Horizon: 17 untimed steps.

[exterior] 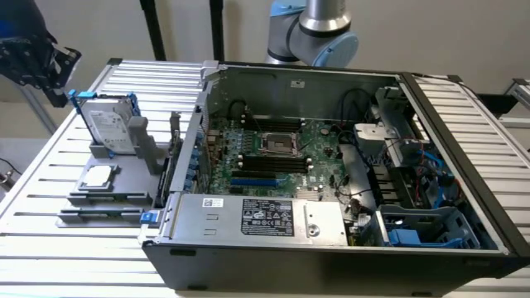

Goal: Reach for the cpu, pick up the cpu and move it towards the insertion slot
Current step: 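Pick up the cpu and move it towards the insertion slot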

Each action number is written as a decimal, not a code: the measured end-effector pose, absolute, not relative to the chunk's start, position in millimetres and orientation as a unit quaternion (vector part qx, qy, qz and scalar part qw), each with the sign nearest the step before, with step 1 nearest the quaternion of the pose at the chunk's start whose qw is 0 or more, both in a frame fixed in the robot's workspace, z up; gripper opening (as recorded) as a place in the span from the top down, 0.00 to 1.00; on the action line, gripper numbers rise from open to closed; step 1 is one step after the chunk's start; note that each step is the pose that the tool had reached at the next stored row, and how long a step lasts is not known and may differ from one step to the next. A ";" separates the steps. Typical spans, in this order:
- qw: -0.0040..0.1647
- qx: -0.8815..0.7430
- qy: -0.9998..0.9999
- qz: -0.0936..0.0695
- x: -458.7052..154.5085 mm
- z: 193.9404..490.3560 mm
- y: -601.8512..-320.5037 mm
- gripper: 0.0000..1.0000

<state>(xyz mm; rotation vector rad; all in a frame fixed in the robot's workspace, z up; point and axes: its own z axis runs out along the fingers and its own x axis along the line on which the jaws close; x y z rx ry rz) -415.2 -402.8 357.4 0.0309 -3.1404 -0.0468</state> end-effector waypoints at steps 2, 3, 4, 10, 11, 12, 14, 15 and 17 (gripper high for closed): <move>0.000 0.011 -1.000 -0.013 -416.3 356.9 -402.8 0.89; 0.000 0.012 -1.000 -0.011 -416.6 356.8 -402.8 0.89; 0.000 0.013 -1.000 -0.010 -416.6 356.7 -402.8 0.89; 0.001 0.020 -1.000 -0.009 -416.6 356.5 -402.8 0.88; 0.001 0.020 -1.000 -0.009 -416.6 356.5 -402.8 0.82; 0.001 0.020 -1.000 -0.009 -416.7 356.4 -402.8 0.82; 0.001 0.020 -1.000 -0.009 -416.6 356.2 -402.8 0.70; 0.001 0.020 -1.000 -0.009 -416.6 355.9 -402.7 0.64; 0.000 0.020 -1.000 -0.009 -416.6 355.0 -402.8 0.58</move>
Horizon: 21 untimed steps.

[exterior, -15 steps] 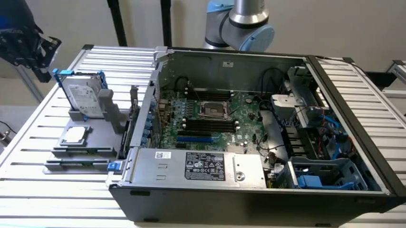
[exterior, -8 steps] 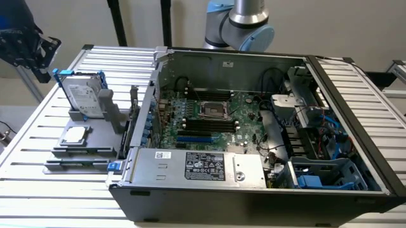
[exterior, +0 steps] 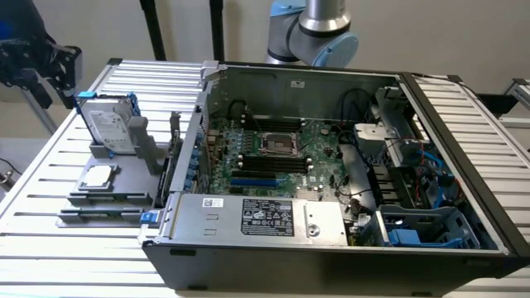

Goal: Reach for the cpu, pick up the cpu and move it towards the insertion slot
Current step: 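Pick up the cpu and move it towards the insertion slot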

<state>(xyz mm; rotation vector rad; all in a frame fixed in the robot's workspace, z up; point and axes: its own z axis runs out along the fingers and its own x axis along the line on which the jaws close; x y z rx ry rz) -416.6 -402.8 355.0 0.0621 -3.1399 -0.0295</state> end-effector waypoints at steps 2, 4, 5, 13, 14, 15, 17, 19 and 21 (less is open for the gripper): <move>0.001 0.020 -1.000 -0.009 -416.7 353.8 -402.8 0.53; 0.000 0.020 -1.000 -0.009 -416.6 352.1 -402.8 0.47; 0.001 0.020 -1.000 -0.009 -416.6 350.8 -402.8 0.40; 0.001 0.020 -1.000 -0.009 -416.6 336.4 -402.8 0.40; 0.001 0.020 -1.000 -0.009 -416.6 334.7 -402.8 0.40; 0.000 0.020 -1.000 -0.009 -416.6 332.8 -402.8 0.40; 0.001 0.020 -1.000 -0.009 -416.6 329.2 -402.8 0.39; 0.001 0.020 -1.000 -0.009 -416.6 325.6 -402.8 0.33; 0.001 0.021 -1.000 -0.009 -416.6 322.0 -402.8 0.33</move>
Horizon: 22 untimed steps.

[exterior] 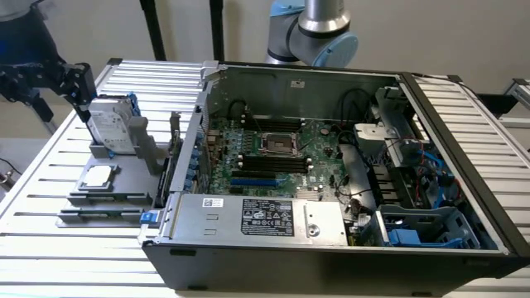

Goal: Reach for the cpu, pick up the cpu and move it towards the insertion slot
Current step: 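Pick up the cpu and move it towards the insertion slot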

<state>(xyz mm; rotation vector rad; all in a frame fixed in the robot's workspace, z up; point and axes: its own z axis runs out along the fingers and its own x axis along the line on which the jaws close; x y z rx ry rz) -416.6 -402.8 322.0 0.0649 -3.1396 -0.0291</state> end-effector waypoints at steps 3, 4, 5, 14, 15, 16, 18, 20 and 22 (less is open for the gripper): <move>0.001 0.021 -1.000 -0.009 -416.5 316.4 -402.8 0.33; 0.001 0.021 -1.000 -0.009 -416.5 314.7 -402.8 0.33; 0.001 0.021 -1.000 -0.009 -416.5 312.9 -402.8 0.33; 0.001 0.021 -1.000 -0.009 -416.2 296.6 -407.0 0.33; 0.001 0.021 -1.000 -0.009 -416.1 294.6 -407.6 0.33; 0.001 0.021 -1.000 -0.009 -416.0 292.8 -408.1 0.33; 0.001 0.021 -1.000 -0.009 -415.8 289.2 -409.4 0.33; 0.001 0.021 -1.000 -0.009 -415.3 285.6 -410.7 0.33; 0.000 0.021 -1.000 -0.009 -414.8 281.9 -412.0 0.33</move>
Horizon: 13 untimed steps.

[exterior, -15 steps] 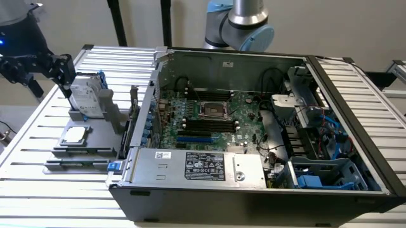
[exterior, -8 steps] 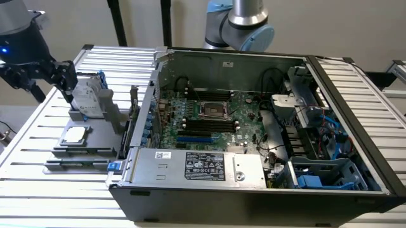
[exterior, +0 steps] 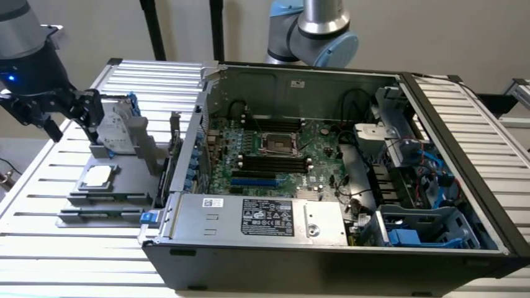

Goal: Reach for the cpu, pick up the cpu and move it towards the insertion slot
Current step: 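Pick up the cpu and move it towards the insertion slot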

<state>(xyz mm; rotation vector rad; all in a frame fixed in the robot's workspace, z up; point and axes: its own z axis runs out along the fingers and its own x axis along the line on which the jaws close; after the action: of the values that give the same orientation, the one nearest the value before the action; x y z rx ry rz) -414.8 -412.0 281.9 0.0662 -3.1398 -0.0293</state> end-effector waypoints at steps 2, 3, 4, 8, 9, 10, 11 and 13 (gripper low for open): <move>0.001 0.021 -1.000 -0.009 -414.2 278.2 -413.2 0.33; 0.001 0.021 -1.000 -0.009 -413.9 276.4 -413.7 0.33; 0.001 0.021 -1.000 -0.009 -413.6 274.6 -414.0 0.33; 0.001 0.022 -1.000 -0.009 -412.2 267.3 -415.3 0.33; 0.001 0.022 -1.000 -0.009 -411.9 265.6 -415.6 0.33; 0.001 0.022 -1.000 -0.009 -411.6 263.7 -415.9 0.33; 0.001 0.022 -1.000 -0.009 -411.3 261.9 -416.2 0.33; 0.001 0.022 -1.000 -0.009 -410.9 258.3 -416.9 0.33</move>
<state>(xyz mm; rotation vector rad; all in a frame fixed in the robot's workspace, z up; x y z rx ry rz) -410.9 -416.9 258.3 0.0707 -3.1395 -0.0292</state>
